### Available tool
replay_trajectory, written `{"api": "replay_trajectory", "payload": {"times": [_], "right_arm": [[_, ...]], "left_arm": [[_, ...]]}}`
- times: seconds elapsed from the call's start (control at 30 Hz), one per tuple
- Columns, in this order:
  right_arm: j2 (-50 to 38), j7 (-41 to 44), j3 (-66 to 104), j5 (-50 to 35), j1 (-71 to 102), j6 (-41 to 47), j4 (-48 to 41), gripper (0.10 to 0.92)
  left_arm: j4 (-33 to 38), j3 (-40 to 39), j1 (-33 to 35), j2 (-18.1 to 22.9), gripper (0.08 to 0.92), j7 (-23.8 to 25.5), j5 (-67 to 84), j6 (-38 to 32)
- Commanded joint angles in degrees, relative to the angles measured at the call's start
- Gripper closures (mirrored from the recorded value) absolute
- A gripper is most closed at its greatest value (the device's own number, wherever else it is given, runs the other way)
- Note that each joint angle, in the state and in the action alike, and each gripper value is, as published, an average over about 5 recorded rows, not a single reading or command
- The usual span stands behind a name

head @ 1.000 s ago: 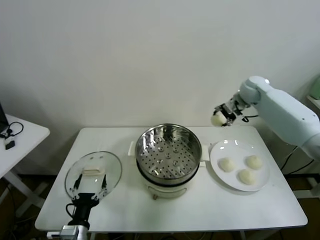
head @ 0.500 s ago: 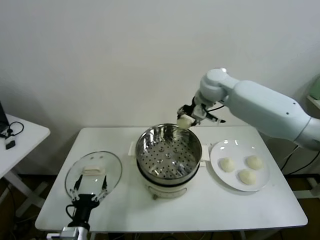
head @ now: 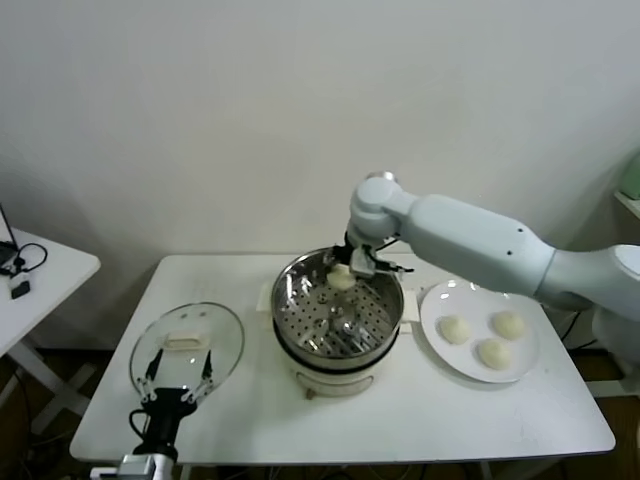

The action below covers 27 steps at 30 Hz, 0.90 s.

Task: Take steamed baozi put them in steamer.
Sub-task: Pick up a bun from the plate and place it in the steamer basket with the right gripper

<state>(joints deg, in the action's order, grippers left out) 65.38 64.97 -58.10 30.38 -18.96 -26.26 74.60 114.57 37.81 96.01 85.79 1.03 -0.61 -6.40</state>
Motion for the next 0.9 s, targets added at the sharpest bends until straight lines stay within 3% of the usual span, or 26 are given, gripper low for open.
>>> {"api": "replay_trajectory", "payload": {"times": [0.03, 0.4, 0.67, 0.9], "right_arm": [[2.74, 0.02, -0.43, 3.87, 2.77, -1.75, -2.12, 0.355], [4.10, -0.46, 1.44, 6.89, 4.09, -3.68, -4.09, 0.336], [3.87, -0.63, 2.16, 7.68, 4.11, -5.14, -3.79, 0.213], [0.64, 1.36, 2.23, 3.66, 1.50, -6.03, -0.69, 0.203]], "left_arm": [[-0.35, -0.06, -0.08, 0.03, 0.177, 0.01, -0.03, 0.00], [-0.58, -0.31, -0.13, 0.27, 0.177, 0.03, -0.29, -0.03], [-0.53, -0.30, 0.01, 0.33, 0.177, 0.01, -0.35, -0.07], [-0.43, -0.46, 0.02, 0.50, 0.177, -0.03, -0.54, -0.04]]}}
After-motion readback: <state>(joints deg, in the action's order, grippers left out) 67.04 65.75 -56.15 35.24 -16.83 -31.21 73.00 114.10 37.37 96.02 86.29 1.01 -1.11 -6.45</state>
